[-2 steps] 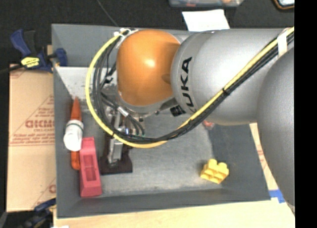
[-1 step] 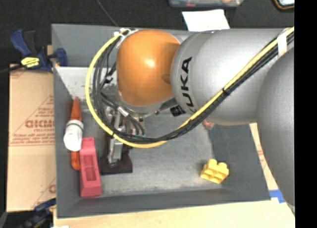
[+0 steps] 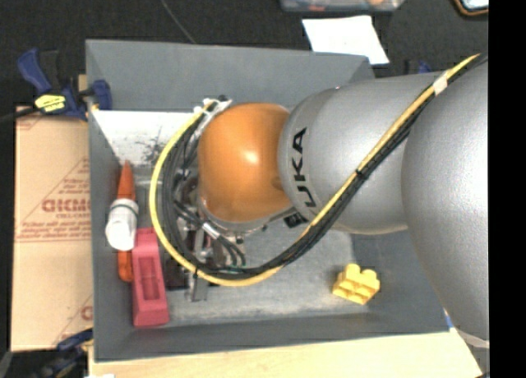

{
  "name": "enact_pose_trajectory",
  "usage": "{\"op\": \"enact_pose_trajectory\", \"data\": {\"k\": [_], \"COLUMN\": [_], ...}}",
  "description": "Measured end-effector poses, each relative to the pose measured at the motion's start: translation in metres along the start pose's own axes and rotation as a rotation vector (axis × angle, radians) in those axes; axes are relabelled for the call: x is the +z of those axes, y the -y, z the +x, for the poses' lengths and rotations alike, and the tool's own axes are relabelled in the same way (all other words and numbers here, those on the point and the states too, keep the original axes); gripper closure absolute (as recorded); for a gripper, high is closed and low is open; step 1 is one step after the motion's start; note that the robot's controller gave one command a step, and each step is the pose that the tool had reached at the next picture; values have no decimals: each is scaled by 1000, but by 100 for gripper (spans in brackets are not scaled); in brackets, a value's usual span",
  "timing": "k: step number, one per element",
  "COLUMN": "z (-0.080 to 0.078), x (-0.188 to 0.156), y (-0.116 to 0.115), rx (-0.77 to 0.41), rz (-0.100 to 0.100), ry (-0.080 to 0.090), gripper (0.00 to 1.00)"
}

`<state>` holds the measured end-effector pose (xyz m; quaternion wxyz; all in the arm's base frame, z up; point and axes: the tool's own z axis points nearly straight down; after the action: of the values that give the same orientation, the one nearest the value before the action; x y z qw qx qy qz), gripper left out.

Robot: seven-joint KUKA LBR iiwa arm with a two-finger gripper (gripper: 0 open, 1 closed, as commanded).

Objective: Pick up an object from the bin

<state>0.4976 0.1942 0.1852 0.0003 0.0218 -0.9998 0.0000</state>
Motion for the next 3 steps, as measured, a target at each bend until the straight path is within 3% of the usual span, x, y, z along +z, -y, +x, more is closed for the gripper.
{"op": "enact_pose_trajectory", "data": {"k": [1,2,3], "z": [-37,-14,-32], "x": [17,-83,-13], "y": [-3,2,2], "rx": [-79,-9,-40], "rz": [-5,-3,-3], "ry": [18,7,14], "gripper": [0,0,0]}}
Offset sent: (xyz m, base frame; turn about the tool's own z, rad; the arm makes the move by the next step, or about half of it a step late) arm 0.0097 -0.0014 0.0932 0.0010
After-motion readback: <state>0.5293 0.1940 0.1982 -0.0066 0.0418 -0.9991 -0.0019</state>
